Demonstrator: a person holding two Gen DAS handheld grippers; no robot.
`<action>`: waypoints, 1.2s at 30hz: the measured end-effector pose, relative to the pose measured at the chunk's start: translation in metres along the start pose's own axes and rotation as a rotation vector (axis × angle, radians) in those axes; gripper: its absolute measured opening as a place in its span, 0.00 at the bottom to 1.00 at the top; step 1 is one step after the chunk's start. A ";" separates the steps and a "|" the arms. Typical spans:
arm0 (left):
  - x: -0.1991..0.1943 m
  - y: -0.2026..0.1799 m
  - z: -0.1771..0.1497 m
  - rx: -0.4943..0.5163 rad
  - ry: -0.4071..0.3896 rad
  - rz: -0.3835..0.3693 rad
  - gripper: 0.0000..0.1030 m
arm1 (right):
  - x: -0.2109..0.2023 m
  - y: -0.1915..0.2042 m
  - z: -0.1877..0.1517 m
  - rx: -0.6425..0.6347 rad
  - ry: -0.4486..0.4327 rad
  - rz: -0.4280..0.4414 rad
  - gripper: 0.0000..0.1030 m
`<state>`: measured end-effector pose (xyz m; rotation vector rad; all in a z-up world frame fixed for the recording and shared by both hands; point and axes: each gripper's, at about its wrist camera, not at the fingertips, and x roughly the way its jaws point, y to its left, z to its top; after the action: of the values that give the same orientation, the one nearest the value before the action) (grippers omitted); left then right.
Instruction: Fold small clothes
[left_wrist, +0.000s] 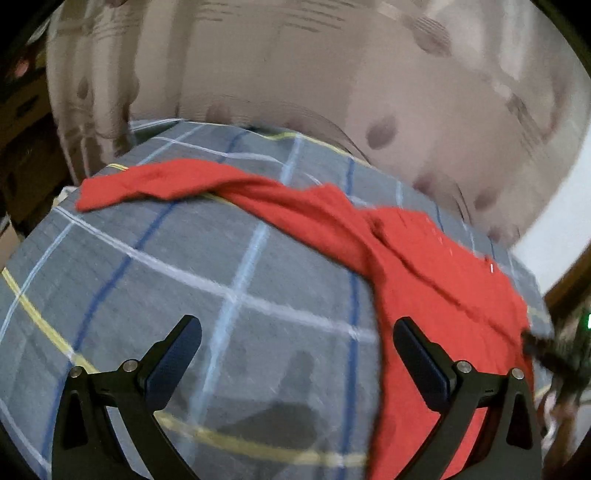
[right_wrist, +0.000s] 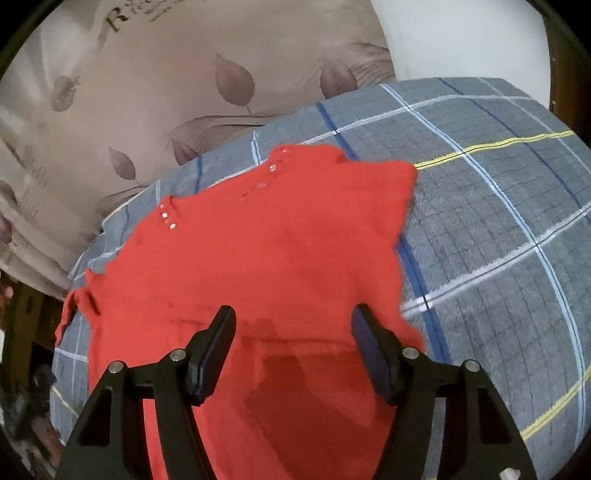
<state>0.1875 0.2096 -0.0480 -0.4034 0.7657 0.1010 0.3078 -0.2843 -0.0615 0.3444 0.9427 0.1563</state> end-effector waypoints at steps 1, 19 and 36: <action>0.002 0.011 0.008 -0.023 -0.011 -0.009 1.00 | -0.001 0.005 -0.003 -0.006 -0.014 0.004 0.63; 0.077 0.192 0.091 -0.594 -0.032 -0.184 0.94 | 0.004 0.035 -0.024 -0.095 -0.043 -0.004 0.78; -0.003 0.060 0.175 -0.216 -0.256 -0.274 0.03 | 0.003 0.030 -0.024 -0.062 -0.054 0.036 0.82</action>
<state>0.2859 0.3335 0.0487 -0.6831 0.4425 -0.0227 0.2903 -0.2504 -0.0659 0.3068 0.8768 0.2079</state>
